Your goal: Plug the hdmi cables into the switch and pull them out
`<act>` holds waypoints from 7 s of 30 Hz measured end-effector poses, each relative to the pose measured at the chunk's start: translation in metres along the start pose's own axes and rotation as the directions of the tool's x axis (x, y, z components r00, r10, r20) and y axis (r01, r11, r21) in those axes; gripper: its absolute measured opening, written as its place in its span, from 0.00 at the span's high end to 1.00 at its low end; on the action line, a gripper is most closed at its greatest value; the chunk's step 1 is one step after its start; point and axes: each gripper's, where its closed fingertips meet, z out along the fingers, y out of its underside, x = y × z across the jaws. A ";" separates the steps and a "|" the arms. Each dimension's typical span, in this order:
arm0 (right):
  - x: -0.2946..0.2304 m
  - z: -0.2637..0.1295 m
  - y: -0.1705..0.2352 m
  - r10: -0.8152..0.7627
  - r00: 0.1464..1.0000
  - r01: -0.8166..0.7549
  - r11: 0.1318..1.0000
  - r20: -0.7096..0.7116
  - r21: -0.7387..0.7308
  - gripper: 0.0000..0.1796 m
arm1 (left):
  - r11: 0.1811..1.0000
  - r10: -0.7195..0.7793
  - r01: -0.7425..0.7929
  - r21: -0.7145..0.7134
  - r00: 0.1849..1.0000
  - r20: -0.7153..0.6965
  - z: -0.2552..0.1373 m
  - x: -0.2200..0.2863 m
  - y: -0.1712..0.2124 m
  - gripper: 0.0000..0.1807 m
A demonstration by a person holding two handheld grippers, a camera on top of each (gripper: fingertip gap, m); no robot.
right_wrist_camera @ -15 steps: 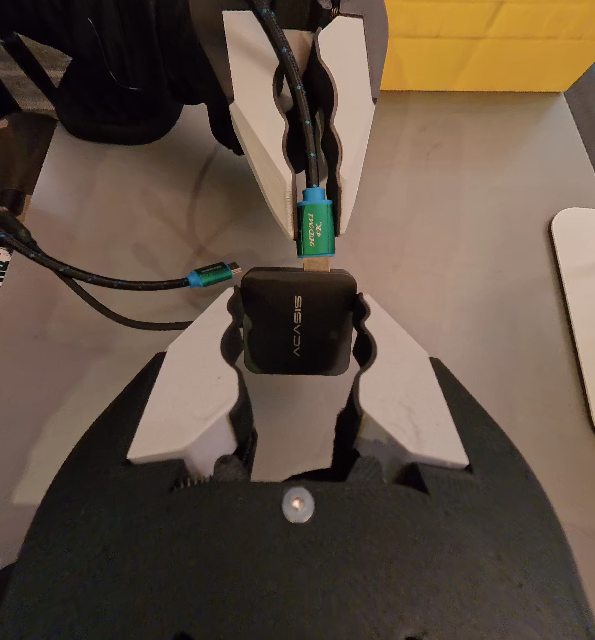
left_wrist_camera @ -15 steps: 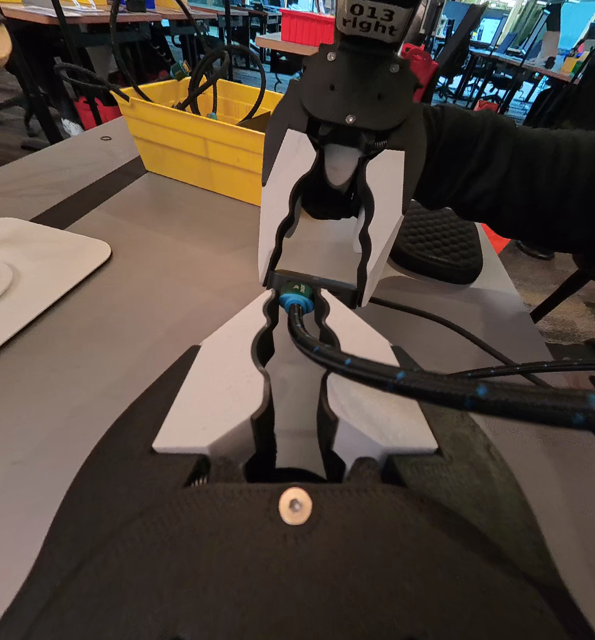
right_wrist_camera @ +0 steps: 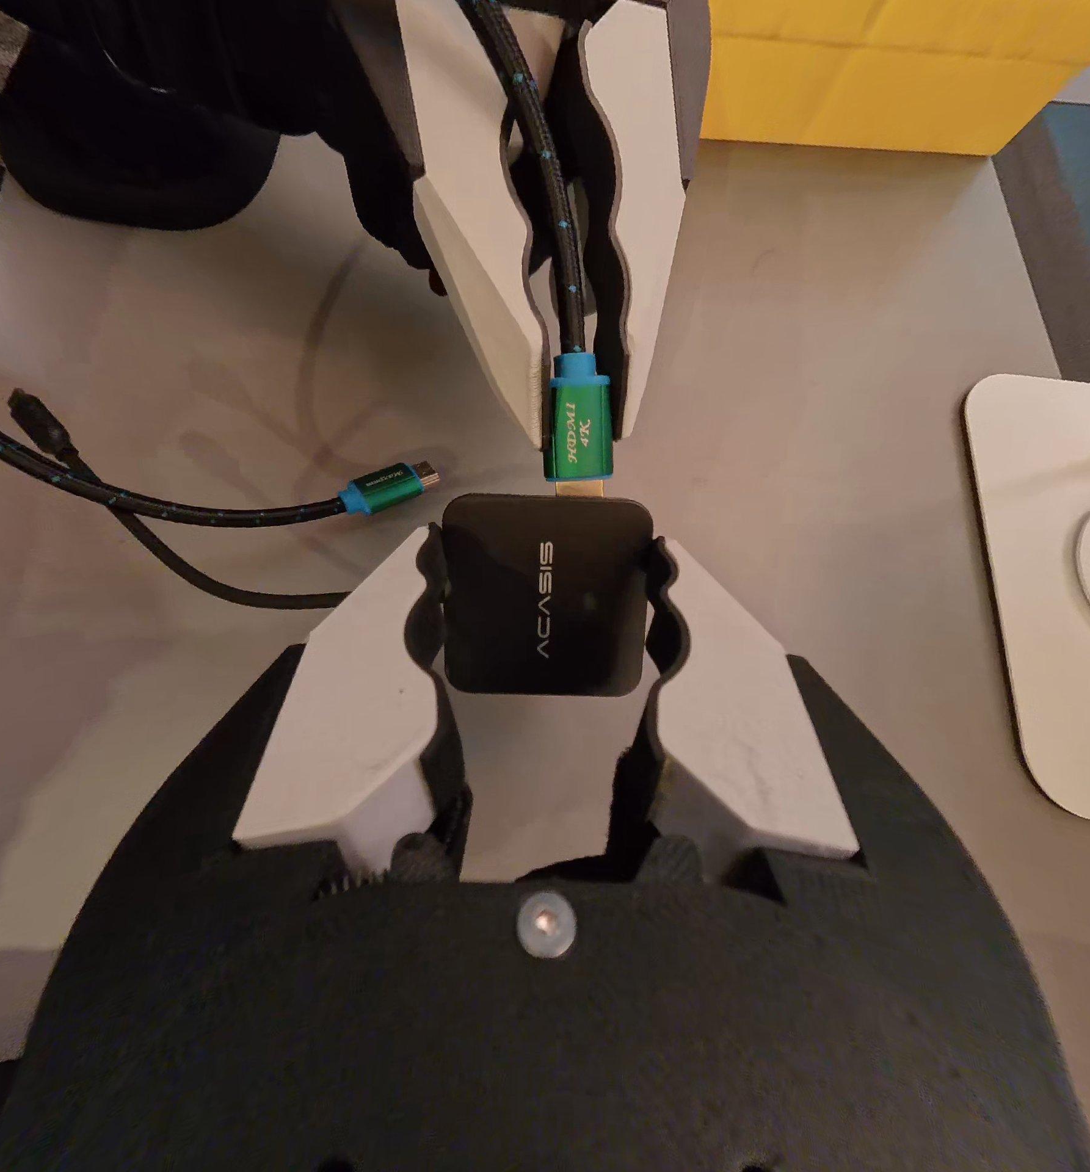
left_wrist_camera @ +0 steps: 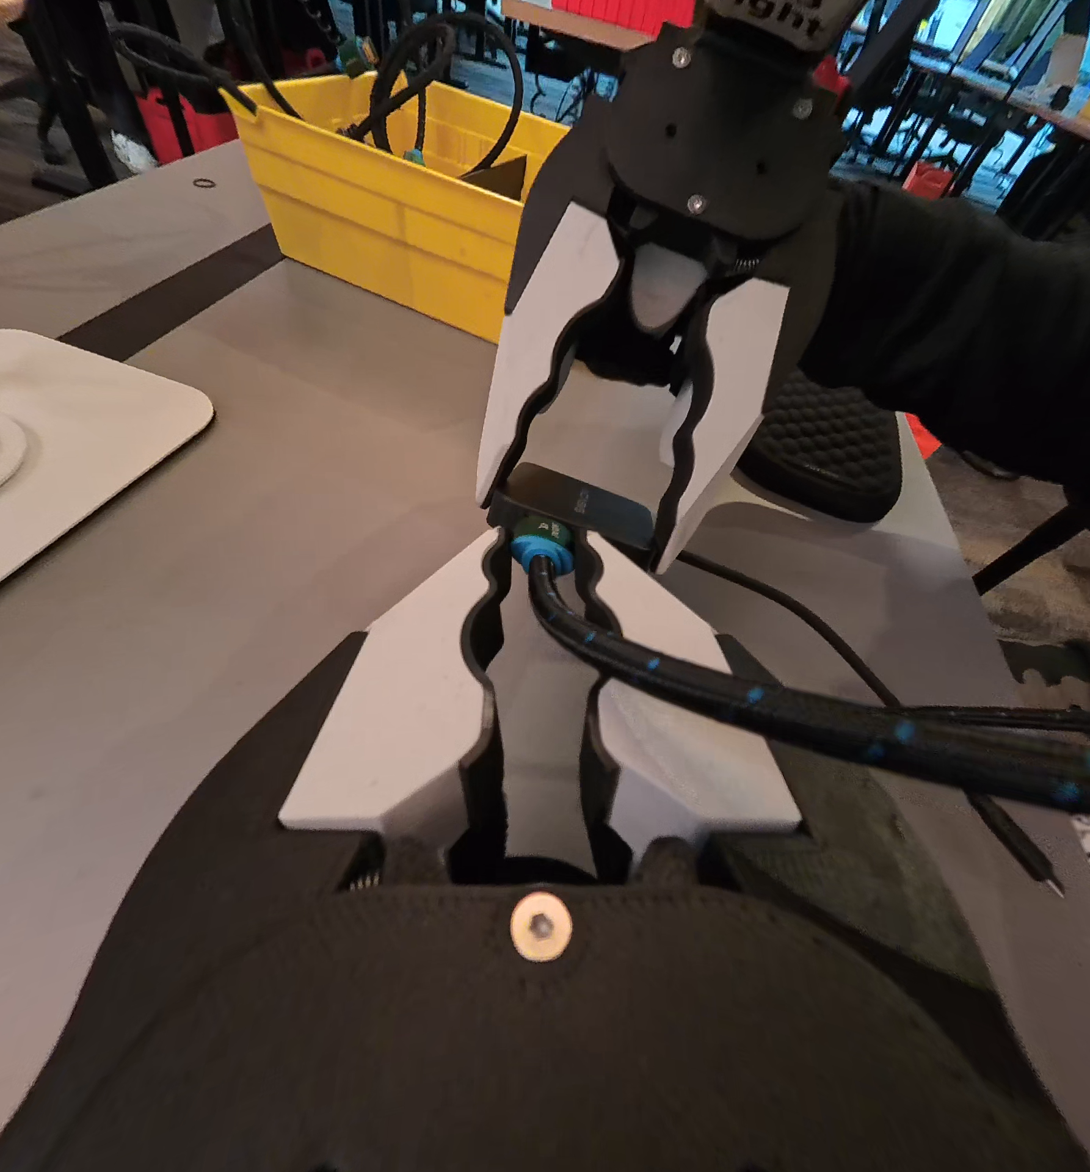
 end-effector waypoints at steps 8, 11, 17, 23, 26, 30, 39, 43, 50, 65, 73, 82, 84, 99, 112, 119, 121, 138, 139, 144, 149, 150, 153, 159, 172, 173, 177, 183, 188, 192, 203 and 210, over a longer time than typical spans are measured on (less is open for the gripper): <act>-0.001 -0.002 -0.009 -0.019 1.000 0.019 0.999 -0.004 0.029 0.66 | 0.998 0.032 -0.031 0.048 0.999 -0.011 -0.005 0.004 -0.013 0.90; 0.000 -0.005 -0.012 -0.014 1.000 0.015 0.998 -0.007 0.055 0.66 | 0.998 0.020 -0.019 0.064 1.000 -0.016 -0.007 0.003 -0.014 0.90; 0.001 -0.006 -0.015 -0.019 1.000 0.020 0.998 -0.020 0.062 0.66 | 0.998 0.024 -0.023 0.064 1.000 -0.012 -0.009 0.002 -0.014 0.90; 0.002 -0.007 -0.016 -0.024 0.999 0.026 0.998 -0.030 0.054 0.66 | 0.998 0.019 -0.018 0.067 1.000 -0.015 -0.008 0.001 -0.011 0.90; 0.002 -0.007 -0.016 -0.028 0.999 0.030 0.998 -0.032 0.047 0.66 | 0.998 0.014 -0.013 0.068 1.000 -0.017 -0.008 0.000 -0.010 0.90; 0.002 -0.006 -0.015 -0.031 0.999 0.033 0.999 -0.034 0.041 0.66 | 0.998 0.007 -0.006 0.069 1.000 -0.021 -0.008 0.000 -0.008 0.90; 0.000 -0.007 -0.016 -0.046 0.998 0.047 0.998 -0.032 0.037 0.66 | 0.997 0.001 0.002 0.077 0.999 -0.043 -0.008 0.002 -0.008 0.90; -0.002 -0.008 -0.019 -0.060 0.998 0.061 0.998 -0.031 0.031 0.66 | 0.996 -0.001 0.007 0.086 0.998 -0.064 -0.010 0.004 -0.010 0.90; 0.001 -0.007 -0.020 -0.057 0.997 0.058 0.998 -0.049 0.017 0.66 | 0.994 -0.020 0.026 0.102 0.998 -0.052 -0.010 0.002 -0.009 0.90; -0.002 -0.004 -0.022 -0.092 0.994 0.091 0.996 -0.053 -0.020 0.66 | 0.993 -0.032 0.042 0.109 0.995 -0.094 -0.010 0.004 -0.009 0.90; 0.001 -0.007 -0.025 -0.065 0.996 0.066 0.998 -0.060 0.013 0.66 | 0.993 -0.016 0.024 0.117 0.998 -0.068 -0.012 0.001 -0.016 0.90; 0.018 -0.035 -0.017 -0.013 0.990 0.016 1.000 -0.143 0.015 0.65 | 0.988 -0.053 0.063 0.140 0.996 -0.075 -0.028 -0.005 -0.034 0.84; 0.021 -0.039 -0.012 0.002 0.987 -0.001 1.000 -0.158 0.008 0.65 | 0.983 -0.079 0.091 0.162 0.994 -0.075 -0.033 -0.011 -0.036 0.84; 0.057 -0.031 0.041 0.134 0.954 -0.163 0.983 -0.268 -0.089 0.65 | 0.856 -0.434 0.460 0.236 0.887 -0.155 -0.057 -0.051 -0.025 0.85; 0.080 -0.018 0.065 0.146 0.928 -0.218 0.959 -0.343 -0.183 0.65 | 0.769 -0.531 0.605 0.207 0.785 -0.319 -0.060 -0.032 -0.031 0.62; 0.081 -0.005 0.072 0.132 0.925 -0.229 0.942 -0.357 -0.244 0.65 | 0.828 -0.489 0.540 0.150 0.827 -0.279 -0.045 -0.020 -0.023 0.63; 0.080 -0.004 0.075 0.141 0.925 -0.242 0.935 -0.354 -0.259 0.65 | 0.824 -0.490 0.547 0.149 0.819 -0.298 -0.045 -0.018 -0.024 0.68; 0.072 -0.014 0.041 0.082 0.950 -0.145 0.970 -0.301 -0.196 0.66 | 0.932 -0.349 0.363 0.015 0.905 -0.243 -0.032 0.008 -0.013 0.96; 0.071 -0.015 0.035 0.057 0.951 -0.122 0.972 -0.304 -0.199 0.71 | 0.934 -0.342 0.356 0.010 0.906 -0.249 -0.031 0.011 -0.014 0.97; 0.059 -0.014 0.013 -0.015 0.964 -0.040 0.979 -0.266 -0.200 0.92 | 0.951 -0.304 0.308 -0.025 0.921 -0.244 -0.028 0.018 -0.012 0.97; 0.045 -0.019 0.001 0.003 0.982 -0.035 0.985 -0.188 -0.170 0.89 | 0.954 -0.298 0.300 -0.028 0.923 -0.244 -0.030 0.018 -0.011 0.97; 0.041 -0.020 0.002 0.001 0.986 -0.031 0.983 -0.165 -0.179 0.87 | 0.955 -0.295 0.296 -0.032 0.924 -0.243 -0.030 0.019 -0.010 0.97; 0.029 -0.023 0.000 -0.007 0.994 -0.014 0.981 -0.107 -0.192 0.83 | 0.956 -0.290 0.289 -0.040 0.929 -0.229 -0.032 0.017 -0.008 0.98; 0.011 -0.029 -0.014 0.024 1.000 -0.023 0.995 0.010 -0.101 0.93 | 0.958 -0.287 0.285 -0.039 0.933 -0.215 -0.034 0.013 -0.005 0.98; 0.003 -0.027 -0.028 0.149 0.980 -0.151 0.988 0.128 0.004 0.91 | 0.957 -0.288 0.288 -0.026 0.938 -0.195 -0.039 0.005 -0.001 0.98; 0.004 -0.027 -0.027 0.160 0.979 -0.162 0.987 0.128 0.003 0.90 | 0.957 -0.287 0.288 -0.027 0.938 -0.195 -0.039 0.006 -0.001 0.98; 0.008 -0.026 -0.029 0.165 0.980 -0.166 0.986 0.114 0.001 0.92 | 0.957 -0.287 0.287 -0.028 0.938 -0.192 -0.041 0.006 0.001 0.98; 0.015 -0.030 -0.043 0.168 0.980 -0.175 0.983 0.109 0.063 0.98 | 0.955 -0.294 0.295 -0.024 0.938 -0.186 -0.045 0.007 0.004 0.98; 0.014 -0.025 -0.046 0.130 0.984 -0.135 0.990 0.120 0.040 0.98 | 0.953 -0.300 0.301 -0.022 0.938 -0.173 -0.050 0.007 0.008 0.98; 0.016 -0.026 -0.054 0.107 0.987 -0.114 0.992 0.118 0.052 0.98 | 0.951 -0.301 0.309 0.025 0.940 -0.159 -0.056 0.004 0.002 0.97; 0.048 -0.069 -0.063 0.129 0.992 -0.127 0.982 -0.007 0.140 0.98 | 0.875 -0.361 0.365 0.317 0.930 -0.074 -0.104 -0.034 -0.025 0.84; 0.090 -0.126 -0.053 0.209 0.956 -0.166 0.963 -0.204 0.212 0.98 | 0.896 -0.386 0.390 0.214 0.920 -0.062 -0.090 -0.028 0.004 0.87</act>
